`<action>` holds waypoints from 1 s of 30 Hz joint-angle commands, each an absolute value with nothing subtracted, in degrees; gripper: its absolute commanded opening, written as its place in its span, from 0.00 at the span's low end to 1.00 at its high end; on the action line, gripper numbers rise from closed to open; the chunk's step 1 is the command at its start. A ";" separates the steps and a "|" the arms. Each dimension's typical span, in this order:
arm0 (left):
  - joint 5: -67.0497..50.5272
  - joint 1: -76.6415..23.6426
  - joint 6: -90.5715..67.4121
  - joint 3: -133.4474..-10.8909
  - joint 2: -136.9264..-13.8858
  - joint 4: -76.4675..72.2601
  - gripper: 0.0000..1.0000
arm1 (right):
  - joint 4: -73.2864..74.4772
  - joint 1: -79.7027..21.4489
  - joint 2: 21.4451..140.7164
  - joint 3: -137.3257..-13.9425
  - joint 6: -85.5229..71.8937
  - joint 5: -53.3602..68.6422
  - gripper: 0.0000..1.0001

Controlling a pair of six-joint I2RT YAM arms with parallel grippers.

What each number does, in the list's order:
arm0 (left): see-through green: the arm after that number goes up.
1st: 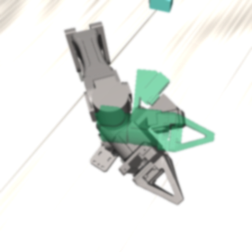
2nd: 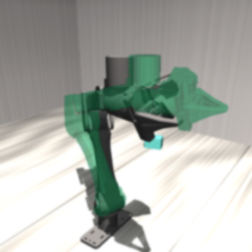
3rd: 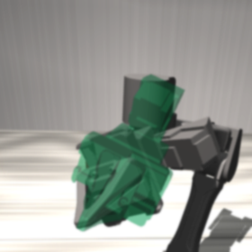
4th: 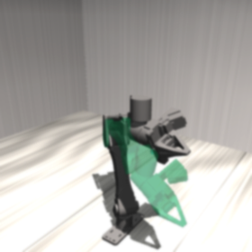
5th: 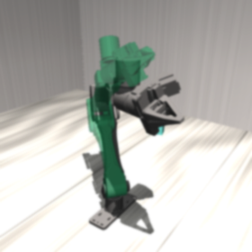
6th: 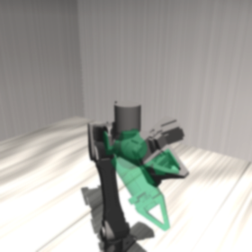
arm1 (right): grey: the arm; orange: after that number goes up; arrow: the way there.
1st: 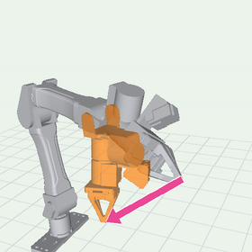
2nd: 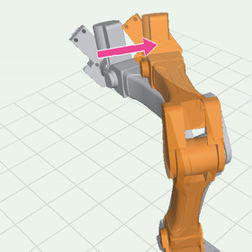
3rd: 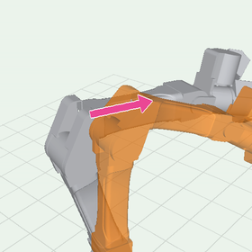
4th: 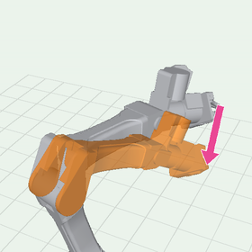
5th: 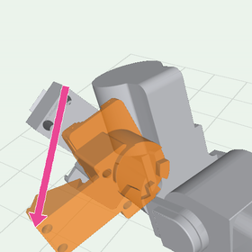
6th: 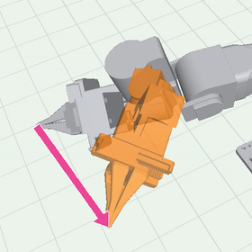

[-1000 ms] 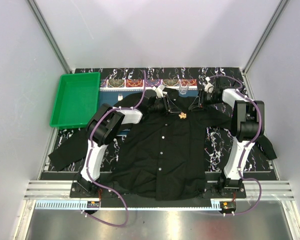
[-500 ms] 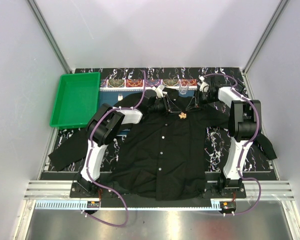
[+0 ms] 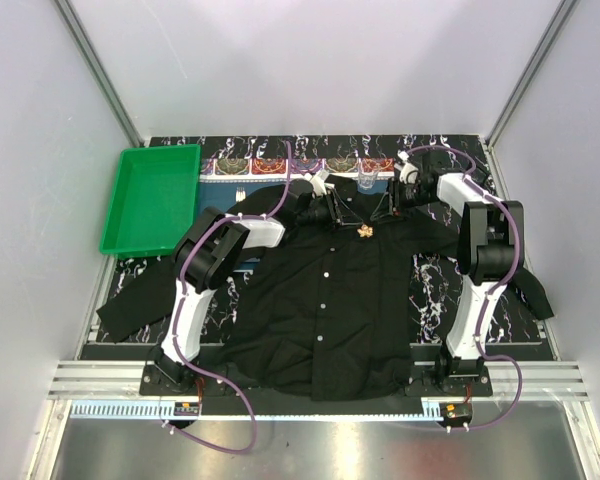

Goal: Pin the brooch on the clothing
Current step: Pin the brooch to the clothes.

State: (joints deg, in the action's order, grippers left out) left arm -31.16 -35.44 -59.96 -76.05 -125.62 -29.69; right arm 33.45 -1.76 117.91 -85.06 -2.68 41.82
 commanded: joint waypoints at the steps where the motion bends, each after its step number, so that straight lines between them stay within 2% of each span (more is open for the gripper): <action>1: -30.15 -35.60 -60.56 -77.34 -125.16 -32.61 0.34 | 34.45 -0.35 112.15 -86.66 -0.53 43.34 0.42; 5: -30.15 -35.60 -60.73 -77.26 -125.16 -33.05 0.34 | 35.77 -0.26 112.23 -87.01 1.84 40.17 0.42; 12: -30.14 -35.51 -60.91 -77.34 -125.51 -33.22 0.34 | 37.35 -2.02 115.13 -88.50 3.08 35.60 0.34; 18: -30.23 -35.51 -61.35 -77.17 -125.42 -33.57 0.34 | 37.70 -3.07 117.94 -90.26 3.43 33.05 0.33; 30: -30.06 -35.42 -61.96 -78.13 -126.21 -33.40 0.34 | 38.06 -4.66 120.23 -90.88 3.95 33.22 0.30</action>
